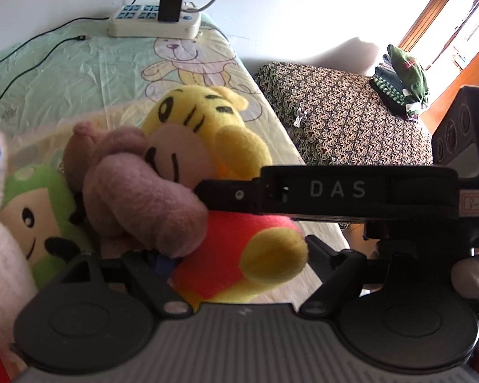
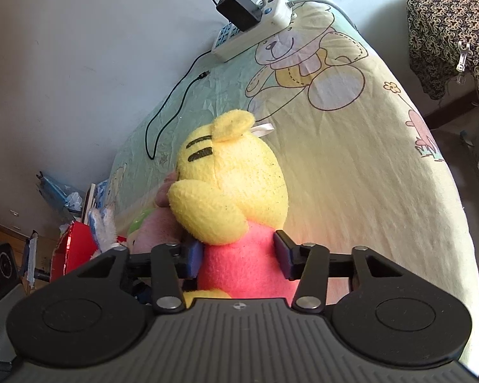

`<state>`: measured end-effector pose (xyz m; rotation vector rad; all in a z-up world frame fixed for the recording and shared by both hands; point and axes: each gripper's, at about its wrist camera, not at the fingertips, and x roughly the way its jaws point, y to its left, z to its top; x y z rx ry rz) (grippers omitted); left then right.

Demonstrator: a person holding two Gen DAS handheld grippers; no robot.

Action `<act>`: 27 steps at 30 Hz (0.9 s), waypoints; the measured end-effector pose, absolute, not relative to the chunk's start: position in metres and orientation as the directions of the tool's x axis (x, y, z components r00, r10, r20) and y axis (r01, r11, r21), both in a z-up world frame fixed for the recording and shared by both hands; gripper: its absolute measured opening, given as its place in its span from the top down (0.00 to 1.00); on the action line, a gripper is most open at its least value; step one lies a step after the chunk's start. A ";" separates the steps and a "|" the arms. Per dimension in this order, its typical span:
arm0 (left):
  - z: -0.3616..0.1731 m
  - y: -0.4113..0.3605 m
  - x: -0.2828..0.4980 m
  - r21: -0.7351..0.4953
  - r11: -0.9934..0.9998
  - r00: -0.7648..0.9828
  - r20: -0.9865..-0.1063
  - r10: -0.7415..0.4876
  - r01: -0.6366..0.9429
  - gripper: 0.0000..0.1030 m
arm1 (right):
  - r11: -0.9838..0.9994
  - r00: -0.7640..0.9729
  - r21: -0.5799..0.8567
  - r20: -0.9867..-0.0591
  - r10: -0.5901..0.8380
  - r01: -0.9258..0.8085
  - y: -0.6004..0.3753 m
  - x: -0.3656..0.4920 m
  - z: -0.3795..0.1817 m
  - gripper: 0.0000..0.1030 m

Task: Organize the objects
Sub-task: 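Close the right gripper on the yellow tiger plush's pink shirt, then lift the yellow plush with the right gripper toward the red box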

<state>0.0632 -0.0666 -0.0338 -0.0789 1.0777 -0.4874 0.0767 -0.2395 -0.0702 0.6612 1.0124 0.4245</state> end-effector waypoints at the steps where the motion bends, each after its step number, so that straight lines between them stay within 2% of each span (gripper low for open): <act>1: -0.034 -0.068 0.064 -0.292 0.892 0.378 -0.826 -0.417 0.346 0.21 | 0.725 0.476 0.688 -0.631 0.613 -0.023 -0.241 0.076 -0.071 0.57; 6: -0.030 -0.074 0.060 -0.277 0.889 0.380 -0.828 -0.413 0.364 0.23 | 0.708 0.485 0.706 -0.617 0.620 -0.008 -0.248 0.070 -0.069 0.62; 17: -0.020 -0.097 0.019 -0.315 0.828 0.327 -0.808 -0.490 0.463 0.24 | 0.739 0.508 0.669 -0.663 0.549 0.074 -0.272 0.026 -0.055 0.63; 27: 0.001 -0.110 -0.026 -0.305 0.766 0.323 -0.773 -0.546 0.566 0.24 | 0.753 0.587 0.650 -0.649 0.484 0.097 -0.286 -0.030 -0.034 0.63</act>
